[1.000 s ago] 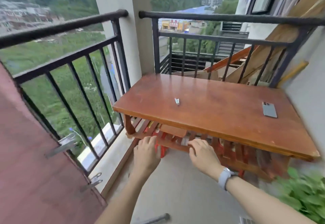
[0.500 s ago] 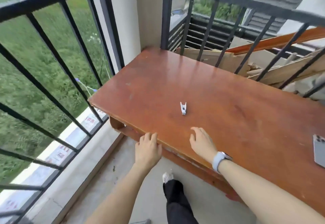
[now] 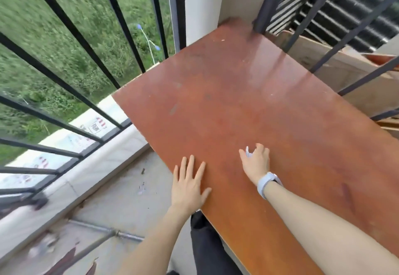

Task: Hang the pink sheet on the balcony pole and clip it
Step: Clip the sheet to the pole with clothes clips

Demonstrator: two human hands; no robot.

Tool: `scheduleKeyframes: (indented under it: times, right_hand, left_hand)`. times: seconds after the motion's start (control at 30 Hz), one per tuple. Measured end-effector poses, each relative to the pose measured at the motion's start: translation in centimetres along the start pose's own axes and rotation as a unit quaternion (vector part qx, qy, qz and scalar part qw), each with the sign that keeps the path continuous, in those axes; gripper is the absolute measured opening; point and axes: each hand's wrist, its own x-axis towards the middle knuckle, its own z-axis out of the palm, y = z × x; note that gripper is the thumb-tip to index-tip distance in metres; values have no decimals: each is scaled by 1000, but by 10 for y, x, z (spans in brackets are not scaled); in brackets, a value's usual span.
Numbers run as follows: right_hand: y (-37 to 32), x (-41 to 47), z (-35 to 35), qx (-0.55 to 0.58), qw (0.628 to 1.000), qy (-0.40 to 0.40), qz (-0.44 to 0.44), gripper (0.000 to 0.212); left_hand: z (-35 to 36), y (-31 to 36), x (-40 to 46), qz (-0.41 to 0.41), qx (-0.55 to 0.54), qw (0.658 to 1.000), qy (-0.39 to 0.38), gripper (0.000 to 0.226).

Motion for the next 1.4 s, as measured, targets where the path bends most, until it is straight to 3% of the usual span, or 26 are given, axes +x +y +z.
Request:
scheduleKeyframes:
  times: [0.13,0.3,0.47,0.57,0.7,0.77,0.97,1.17,1.3,1.4]
  right_hand:
    - [-7,-10,7,-15,998,-4,-55,36]
    - [-44,-55,26,6,976,-68,-205,37]
    - [-91,-140,63,-5,933,-142,-332,40]
    - [-110,-221,93,-12,888,-191,-419,33]
    - [-111,-362,145,-33,799,-271,-537,28]
    - [-103,-437,173,-45,741,-321,-588,21]
    - [-76,-665,242,-90,566,-483,-662,17]
    - [-88,-865,286,-69,408,-551,-725,27]
    - [-102,-983,327,-53,316,-575,-753,13]
    - [-123,-1073,366,-23,278,-576,-768,25]
  left_hand:
    - [-12,-2,0,-13,-46,999,-11,66]
    - [-37,-32,-29,-105,-132,982,80,54]
    - [-41,-94,-122,-220,-175,946,162,50]
    - [-25,-135,-211,-310,-192,911,195,49]
    - [16,-179,-361,-398,-174,868,240,47]
    - [42,-198,-442,-457,-182,832,257,49]
    - [110,-235,-686,-665,-181,645,330,49]
    - [127,-257,-845,-757,-167,488,401,47]
    - [133,-296,-930,-784,-144,443,411,46]
    - [132,-348,-1000,-797,-122,424,413,45]
